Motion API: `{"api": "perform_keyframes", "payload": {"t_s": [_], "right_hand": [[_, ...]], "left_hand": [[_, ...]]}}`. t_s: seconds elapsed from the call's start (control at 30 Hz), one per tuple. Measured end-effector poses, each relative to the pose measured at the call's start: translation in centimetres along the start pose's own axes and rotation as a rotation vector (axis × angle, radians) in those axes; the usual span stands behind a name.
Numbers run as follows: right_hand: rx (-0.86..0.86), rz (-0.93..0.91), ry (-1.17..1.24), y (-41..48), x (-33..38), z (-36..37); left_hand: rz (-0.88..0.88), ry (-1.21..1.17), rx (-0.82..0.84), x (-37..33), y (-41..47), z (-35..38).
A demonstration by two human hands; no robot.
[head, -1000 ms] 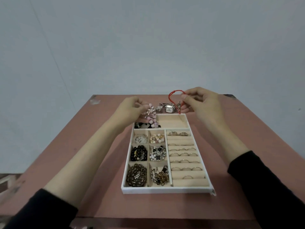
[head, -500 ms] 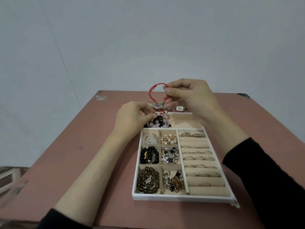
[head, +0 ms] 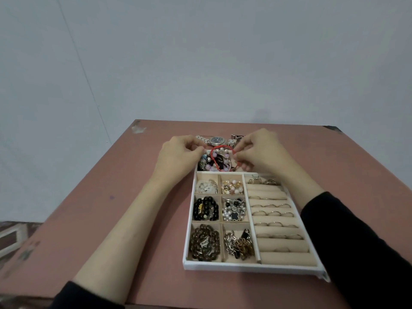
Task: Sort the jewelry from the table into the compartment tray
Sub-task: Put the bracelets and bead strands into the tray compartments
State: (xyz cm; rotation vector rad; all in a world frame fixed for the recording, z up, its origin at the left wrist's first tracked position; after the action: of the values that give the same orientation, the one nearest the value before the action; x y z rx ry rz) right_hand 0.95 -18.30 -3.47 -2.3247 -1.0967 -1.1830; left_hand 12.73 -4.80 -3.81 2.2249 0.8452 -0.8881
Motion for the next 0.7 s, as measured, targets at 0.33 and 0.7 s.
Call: {"api": "perform_keyframes", "payload": {"t_s": [0.33,0.7], "right_hand": [[-0.011,-0.1,-0.399,0.3,1.0,0.5],[-0.081,-0.341,-0.342,0.2,2.2,0.7]], "left_hand": [[0.234,0.216,0.116,-1.5,-0.2,1.8],[0.222,0.266,0.033,-1.0,0.3,1.5]]}}
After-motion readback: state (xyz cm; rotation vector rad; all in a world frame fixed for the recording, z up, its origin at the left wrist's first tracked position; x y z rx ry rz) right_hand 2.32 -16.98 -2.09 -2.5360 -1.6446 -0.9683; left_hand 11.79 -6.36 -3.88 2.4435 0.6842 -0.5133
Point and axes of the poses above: each hand's wrist, its own y-axis towards the middle knuckle, its own z-axis out of the palm, x = y × z, the point moved 7 cm from there along y, towards the middle knuckle, and after that the axes turned 1 degree about y, right-handed, at the moved point
